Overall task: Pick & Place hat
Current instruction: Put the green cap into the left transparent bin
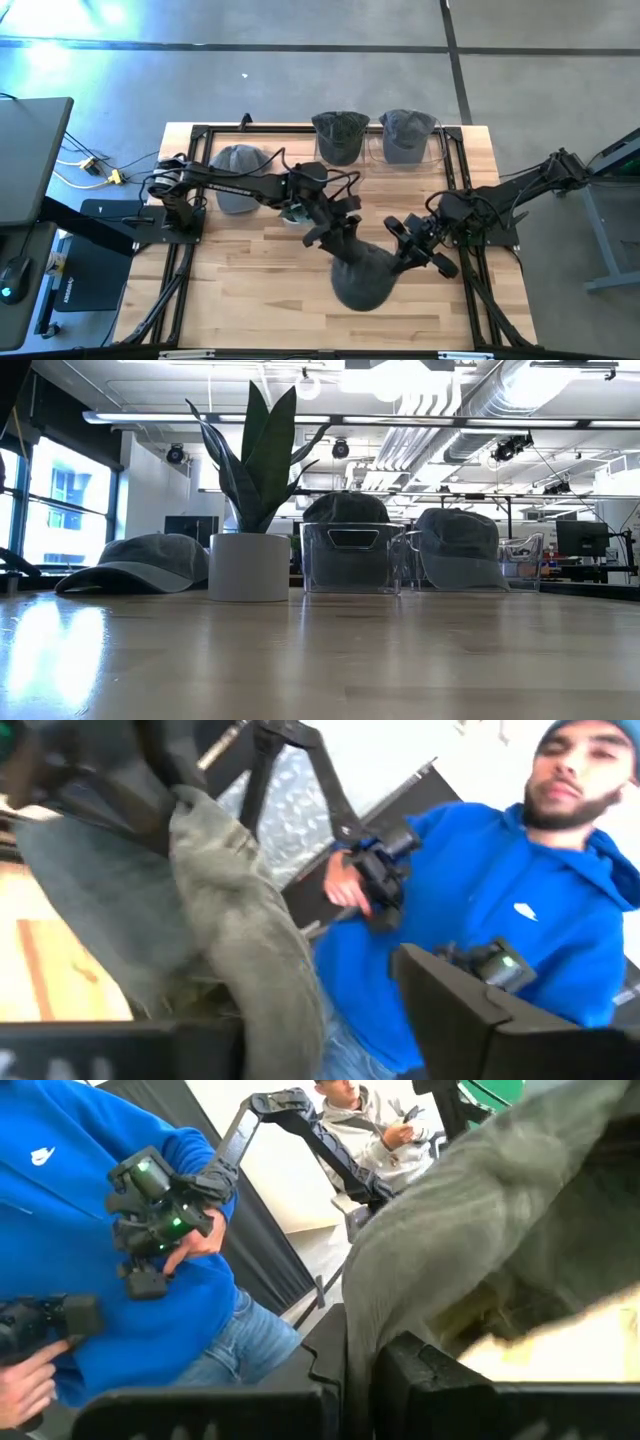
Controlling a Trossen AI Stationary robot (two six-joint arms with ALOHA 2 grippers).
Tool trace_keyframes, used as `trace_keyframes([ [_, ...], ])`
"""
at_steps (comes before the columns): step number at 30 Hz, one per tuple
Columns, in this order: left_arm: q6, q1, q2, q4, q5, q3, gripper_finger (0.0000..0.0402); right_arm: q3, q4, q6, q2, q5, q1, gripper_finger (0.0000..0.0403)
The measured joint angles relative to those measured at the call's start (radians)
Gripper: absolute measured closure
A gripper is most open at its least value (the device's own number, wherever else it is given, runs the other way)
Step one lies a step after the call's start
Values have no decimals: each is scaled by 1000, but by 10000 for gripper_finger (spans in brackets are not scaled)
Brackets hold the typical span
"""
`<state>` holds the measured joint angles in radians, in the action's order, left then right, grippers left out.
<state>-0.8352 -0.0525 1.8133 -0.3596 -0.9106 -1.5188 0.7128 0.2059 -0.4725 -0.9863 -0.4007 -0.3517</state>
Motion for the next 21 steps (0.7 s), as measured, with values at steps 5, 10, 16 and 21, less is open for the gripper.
trace_keyframes([
  [5,0,0,-3,-10,-58,0,305,0,1,-1,0,0,-3,386],
  [10,-4,0,-3,19,-74,0,387,1,3,-25,0,-3,-3,395],
  [16,16,0,-3,18,-75,0,385,1,1,-80,0,-3,-3,377],
  [21,18,0,-3,18,-76,0,399,1,1,-140,0,-28,24,323],
])
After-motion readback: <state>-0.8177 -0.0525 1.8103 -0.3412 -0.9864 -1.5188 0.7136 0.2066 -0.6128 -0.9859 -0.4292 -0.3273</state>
